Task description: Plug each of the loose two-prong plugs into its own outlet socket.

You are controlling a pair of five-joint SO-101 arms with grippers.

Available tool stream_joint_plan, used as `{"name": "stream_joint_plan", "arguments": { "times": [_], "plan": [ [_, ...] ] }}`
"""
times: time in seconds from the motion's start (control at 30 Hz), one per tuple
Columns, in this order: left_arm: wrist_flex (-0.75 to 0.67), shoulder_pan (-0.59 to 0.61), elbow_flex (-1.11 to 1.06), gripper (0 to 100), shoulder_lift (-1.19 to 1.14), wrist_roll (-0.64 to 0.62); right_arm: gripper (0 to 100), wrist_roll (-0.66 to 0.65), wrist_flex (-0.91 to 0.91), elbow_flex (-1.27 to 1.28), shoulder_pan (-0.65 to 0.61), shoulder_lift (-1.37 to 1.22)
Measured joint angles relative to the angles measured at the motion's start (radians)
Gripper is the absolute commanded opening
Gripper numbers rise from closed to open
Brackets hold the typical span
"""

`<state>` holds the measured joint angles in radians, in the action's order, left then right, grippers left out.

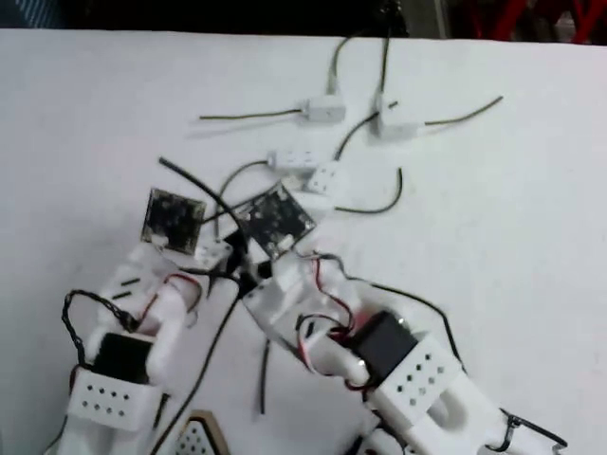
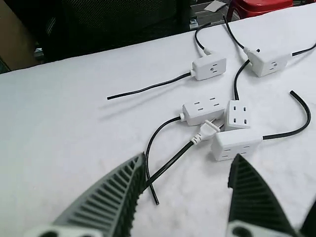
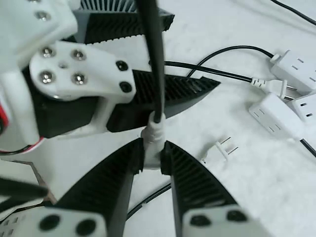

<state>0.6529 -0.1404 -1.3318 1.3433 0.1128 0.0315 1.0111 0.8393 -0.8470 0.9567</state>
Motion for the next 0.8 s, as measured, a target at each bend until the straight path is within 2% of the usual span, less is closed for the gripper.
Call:
{"name": "stream_joint_plan", "arguments": {
  "times": [0.5, 0.8],
  "plan": [
    [0.026, -0.034, 0.002, 28, 0.002, 0.003, 1.8, 0.000, 0.002, 0.009, 0.000, 0.000],
    [0.028, -0.044, 0.015, 28, 0.002, 0.089, 1.8, 0.000, -0.002, 0.031, 0.000, 0.000]
  ]
}}
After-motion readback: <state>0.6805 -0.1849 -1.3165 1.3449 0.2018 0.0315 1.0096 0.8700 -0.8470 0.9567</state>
